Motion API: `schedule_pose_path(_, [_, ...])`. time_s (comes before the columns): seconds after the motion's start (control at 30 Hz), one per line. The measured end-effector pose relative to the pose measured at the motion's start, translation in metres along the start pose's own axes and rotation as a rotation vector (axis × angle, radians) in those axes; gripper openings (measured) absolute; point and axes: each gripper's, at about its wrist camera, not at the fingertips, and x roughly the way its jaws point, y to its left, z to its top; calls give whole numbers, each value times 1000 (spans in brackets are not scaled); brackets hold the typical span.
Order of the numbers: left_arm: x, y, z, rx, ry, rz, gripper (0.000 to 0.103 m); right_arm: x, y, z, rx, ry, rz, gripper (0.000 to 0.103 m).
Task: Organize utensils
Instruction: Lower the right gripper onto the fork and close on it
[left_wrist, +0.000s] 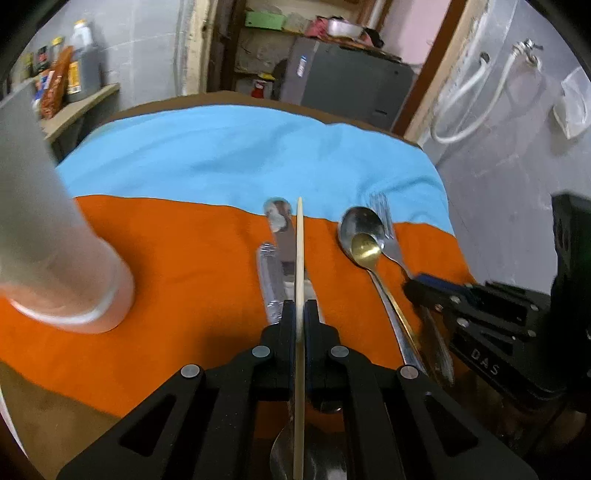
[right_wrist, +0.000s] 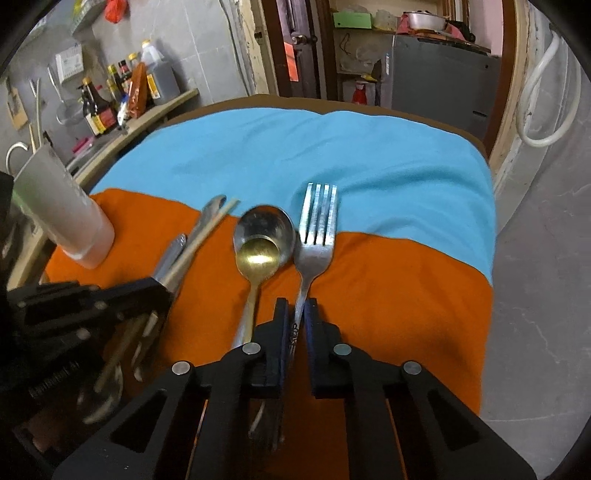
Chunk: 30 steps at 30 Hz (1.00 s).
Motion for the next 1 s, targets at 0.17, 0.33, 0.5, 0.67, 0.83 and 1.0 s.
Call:
schedule_pose_path(0.17, [-8,6,-3,-34,-7,26,2,-7,-5,-11,2,13,-27,5])
schedule_pose_path(0.33, [-20,13,-3,-79,-55,50,2,-4,-5,-7,15,12,-13,7])
schedule_pose_path(0.5, [-24,19,-6,-112,-69,111,2,3,-6,1,20,-8,1,9])
schedule_pose_path(0.67, [-19,32,-9,-150,-31,128,2,12,-1,14,-8,-26,15,26])
schedule_pose_path(0.83, [-18,33,-5,-147,-12,125,3,22,2,28,-41,-30,3,27])
schedule_pose_path(1.0, [-15,33,4,-121,4,132,6,31,-1,40,-56,-38,4,27])
